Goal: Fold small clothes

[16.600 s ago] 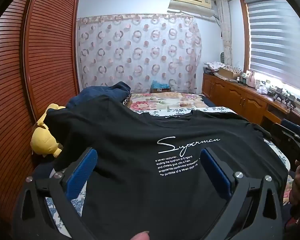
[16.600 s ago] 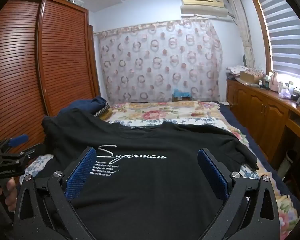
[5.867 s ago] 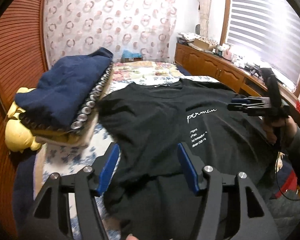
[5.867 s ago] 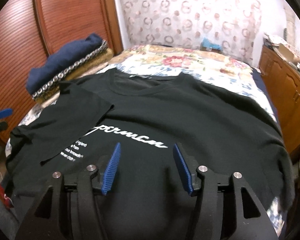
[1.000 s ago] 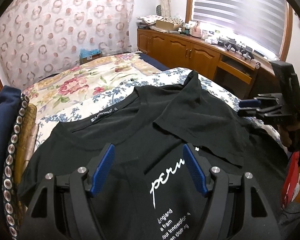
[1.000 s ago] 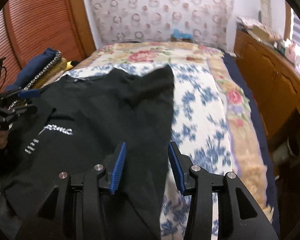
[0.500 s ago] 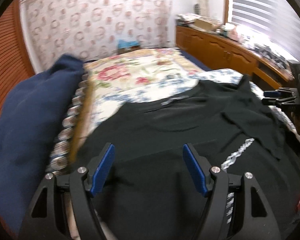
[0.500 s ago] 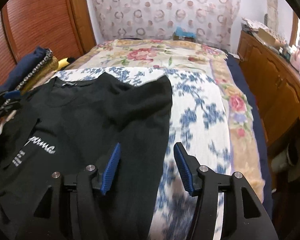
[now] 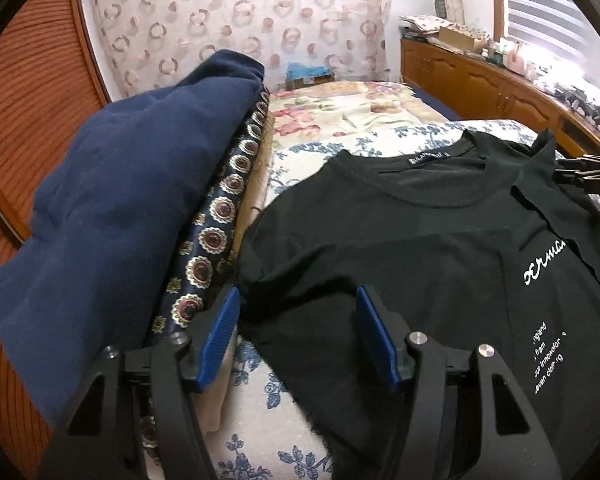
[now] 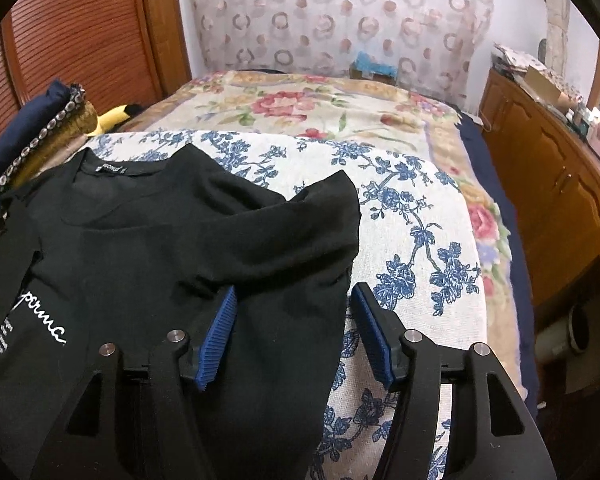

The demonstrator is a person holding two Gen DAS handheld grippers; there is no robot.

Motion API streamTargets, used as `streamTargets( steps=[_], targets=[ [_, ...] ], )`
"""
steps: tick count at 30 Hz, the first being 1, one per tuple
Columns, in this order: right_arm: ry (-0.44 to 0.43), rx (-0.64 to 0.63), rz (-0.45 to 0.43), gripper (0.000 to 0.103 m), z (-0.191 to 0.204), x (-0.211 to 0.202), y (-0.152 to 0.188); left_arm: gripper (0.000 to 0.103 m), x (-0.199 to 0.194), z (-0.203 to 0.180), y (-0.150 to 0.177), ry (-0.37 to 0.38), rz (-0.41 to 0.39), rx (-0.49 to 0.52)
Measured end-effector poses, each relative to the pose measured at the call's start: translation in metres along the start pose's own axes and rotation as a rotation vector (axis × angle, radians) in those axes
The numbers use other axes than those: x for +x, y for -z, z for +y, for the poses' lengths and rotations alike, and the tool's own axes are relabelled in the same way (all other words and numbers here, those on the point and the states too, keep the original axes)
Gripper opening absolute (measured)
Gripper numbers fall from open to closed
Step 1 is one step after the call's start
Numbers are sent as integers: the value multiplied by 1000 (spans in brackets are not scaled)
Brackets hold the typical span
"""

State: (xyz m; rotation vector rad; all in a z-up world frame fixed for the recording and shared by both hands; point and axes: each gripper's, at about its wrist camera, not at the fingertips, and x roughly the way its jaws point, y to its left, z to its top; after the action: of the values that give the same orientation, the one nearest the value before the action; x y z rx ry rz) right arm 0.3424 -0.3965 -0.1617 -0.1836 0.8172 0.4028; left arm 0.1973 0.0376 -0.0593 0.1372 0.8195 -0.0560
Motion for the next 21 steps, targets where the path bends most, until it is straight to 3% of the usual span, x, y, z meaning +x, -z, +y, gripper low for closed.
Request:
streamTargets(
  steps=[15, 21],
  targets=[
    [2, -5, 1, 62, -3, -1, 2, 61, 25, 7, -9, -19, 33, -35],
    [2, -5, 1, 63, -2, -1, 1, 55, 24, 13, -10, 9, 30, -61]
  ],
)
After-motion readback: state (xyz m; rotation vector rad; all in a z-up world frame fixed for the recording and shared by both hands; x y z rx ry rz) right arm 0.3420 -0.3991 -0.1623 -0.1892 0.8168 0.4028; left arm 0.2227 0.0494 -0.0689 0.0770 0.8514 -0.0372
